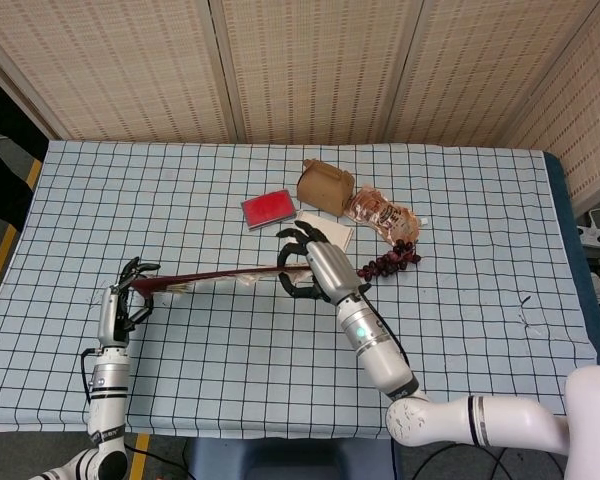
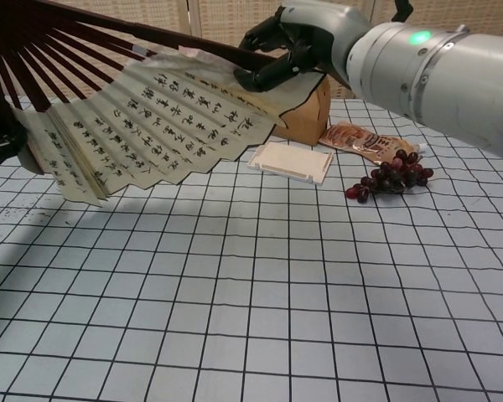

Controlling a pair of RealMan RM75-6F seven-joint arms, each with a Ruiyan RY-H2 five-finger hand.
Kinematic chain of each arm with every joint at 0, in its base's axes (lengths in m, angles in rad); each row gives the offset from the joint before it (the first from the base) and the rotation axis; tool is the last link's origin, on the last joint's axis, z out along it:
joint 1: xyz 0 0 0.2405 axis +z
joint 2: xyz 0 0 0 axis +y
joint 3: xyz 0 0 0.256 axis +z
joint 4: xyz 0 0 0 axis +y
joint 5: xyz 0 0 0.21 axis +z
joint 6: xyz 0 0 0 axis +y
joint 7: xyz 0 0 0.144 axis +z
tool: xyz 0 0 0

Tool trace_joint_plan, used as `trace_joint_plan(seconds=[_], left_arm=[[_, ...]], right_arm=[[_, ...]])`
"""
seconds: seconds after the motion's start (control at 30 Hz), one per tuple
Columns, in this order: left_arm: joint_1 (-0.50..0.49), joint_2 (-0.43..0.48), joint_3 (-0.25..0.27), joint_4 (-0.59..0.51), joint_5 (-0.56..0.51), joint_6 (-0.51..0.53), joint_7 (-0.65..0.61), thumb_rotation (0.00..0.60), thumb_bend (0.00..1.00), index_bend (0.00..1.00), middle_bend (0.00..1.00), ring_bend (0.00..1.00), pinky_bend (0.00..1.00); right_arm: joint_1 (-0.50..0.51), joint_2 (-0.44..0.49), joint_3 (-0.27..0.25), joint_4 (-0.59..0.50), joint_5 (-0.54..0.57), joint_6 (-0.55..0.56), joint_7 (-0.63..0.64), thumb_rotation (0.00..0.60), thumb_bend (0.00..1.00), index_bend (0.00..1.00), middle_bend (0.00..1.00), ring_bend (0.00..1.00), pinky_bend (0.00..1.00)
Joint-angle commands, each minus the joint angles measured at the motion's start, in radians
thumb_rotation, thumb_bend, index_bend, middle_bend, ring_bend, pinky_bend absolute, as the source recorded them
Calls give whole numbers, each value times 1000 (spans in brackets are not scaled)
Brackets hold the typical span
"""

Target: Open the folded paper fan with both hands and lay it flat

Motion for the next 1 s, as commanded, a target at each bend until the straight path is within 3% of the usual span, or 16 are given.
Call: trace_joint_plan(seconds=[0.03, 0.33, 0.63, 1.0], left_arm=[[-1, -1, 1, 3, 2, 2, 3, 600, 755, 772, 318, 64, 74], [1, -3, 14, 33, 30, 27, 16, 600, 731, 722, 316, 66, 74], [2, -20, 43, 85, 79, 71, 43, 600, 693, 547, 281, 52, 73], [-3, -19, 46, 68, 84, 77, 41, 600, 665, 363, 194, 7, 70]], right_arm=[[-14, 28, -12, -20, -17, 2, 3, 600, 529, 797, 177, 0, 83], [-55, 124, -51, -80, -92, 7, 10, 600, 529, 793, 177, 0, 86], [-108, 214, -120, -123, -219, 17, 20, 600, 529, 789, 177, 0, 92], [-171, 290, -183, -141, -435, 82, 30, 600, 529, 785, 177, 0, 97]])
